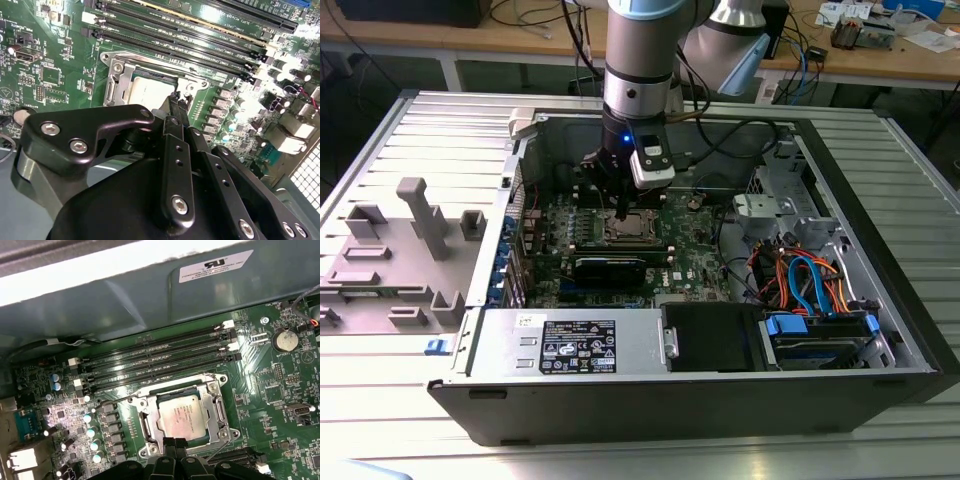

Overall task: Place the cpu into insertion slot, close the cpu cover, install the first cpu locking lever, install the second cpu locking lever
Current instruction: 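Install the first cpu locking lever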

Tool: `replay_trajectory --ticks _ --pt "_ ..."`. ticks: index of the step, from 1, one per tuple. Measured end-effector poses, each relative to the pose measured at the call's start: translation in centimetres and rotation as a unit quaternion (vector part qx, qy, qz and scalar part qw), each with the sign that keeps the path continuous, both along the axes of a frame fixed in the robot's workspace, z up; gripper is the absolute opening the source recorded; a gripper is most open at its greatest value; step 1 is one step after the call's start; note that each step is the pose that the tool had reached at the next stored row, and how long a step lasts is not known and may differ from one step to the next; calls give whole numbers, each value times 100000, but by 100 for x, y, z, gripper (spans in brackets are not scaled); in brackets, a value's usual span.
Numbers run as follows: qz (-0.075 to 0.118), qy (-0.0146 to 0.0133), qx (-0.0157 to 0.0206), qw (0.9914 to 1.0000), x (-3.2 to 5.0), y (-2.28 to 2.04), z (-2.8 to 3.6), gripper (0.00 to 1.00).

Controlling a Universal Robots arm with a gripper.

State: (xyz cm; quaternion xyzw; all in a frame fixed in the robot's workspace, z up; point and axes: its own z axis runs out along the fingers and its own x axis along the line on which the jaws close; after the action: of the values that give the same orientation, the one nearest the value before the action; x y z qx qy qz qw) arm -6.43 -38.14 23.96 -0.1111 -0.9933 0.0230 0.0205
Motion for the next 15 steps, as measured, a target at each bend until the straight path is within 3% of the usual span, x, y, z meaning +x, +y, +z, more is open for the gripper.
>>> replay_trajectory --ticks 5,10,15 --pt "1000 -1 7 99995 0 0 0 11" --pt "3484 0 15 99939 0 0 0 11" --pt "4604 2 24 99894 0 0 0 11"
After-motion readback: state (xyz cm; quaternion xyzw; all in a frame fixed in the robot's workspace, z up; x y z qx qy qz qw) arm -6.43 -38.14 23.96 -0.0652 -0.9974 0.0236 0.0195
